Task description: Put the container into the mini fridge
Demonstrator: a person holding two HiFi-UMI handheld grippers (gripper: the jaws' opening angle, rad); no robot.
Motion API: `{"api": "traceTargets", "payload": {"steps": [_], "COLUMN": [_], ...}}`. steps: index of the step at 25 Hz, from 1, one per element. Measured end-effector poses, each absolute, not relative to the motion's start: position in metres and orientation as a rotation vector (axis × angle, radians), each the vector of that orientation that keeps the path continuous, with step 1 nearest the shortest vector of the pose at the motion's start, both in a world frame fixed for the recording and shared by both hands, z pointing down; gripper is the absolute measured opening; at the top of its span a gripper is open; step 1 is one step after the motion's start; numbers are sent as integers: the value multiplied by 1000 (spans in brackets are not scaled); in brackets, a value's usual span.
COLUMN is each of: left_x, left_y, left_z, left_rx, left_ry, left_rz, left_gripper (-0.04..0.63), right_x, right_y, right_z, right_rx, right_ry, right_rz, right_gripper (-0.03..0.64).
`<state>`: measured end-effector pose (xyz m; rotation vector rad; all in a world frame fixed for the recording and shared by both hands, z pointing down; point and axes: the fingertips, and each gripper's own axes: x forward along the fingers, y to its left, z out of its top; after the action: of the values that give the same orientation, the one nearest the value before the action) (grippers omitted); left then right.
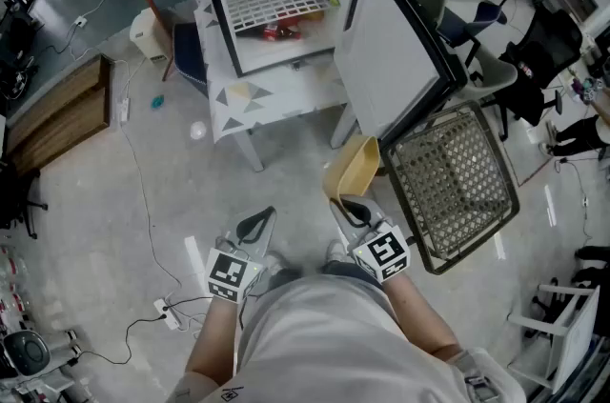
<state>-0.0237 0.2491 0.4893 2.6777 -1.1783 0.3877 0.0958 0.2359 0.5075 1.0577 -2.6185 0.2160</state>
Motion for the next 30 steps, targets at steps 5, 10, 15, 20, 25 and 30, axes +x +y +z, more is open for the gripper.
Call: {"api": "traceTargets", "payload": {"steps": [5,10,15,20,25,30], "left_x": [-61,-102,-124,-124,-121,-97], "left_y": [256,257,253,240,206,160], "left_z": [489,495,505,512,514,507], "left_rx": [2674,2674,2663,2652,2649,2668], "left_ry": [-1170,-1160,-1144,-1108,-1111,-1118], "left_rz": [365,368,344,339,369,399], "left_gripper": [9,9,9,9,9,9], "right_x": [48,10,-6,-5,-6,10], "right_y": [241,238,234,219,185,136], "right_z": [505,510,518,525,529,524], "right_rx": [1060,1073,1118,1141,1126,1102], "right_ry": [-2626,-2609,-2569,-2546,-2566,-2596], "right_rz": [221,193,218,261,262,250], "right_gripper": [8,8,8,8,8,8]}}
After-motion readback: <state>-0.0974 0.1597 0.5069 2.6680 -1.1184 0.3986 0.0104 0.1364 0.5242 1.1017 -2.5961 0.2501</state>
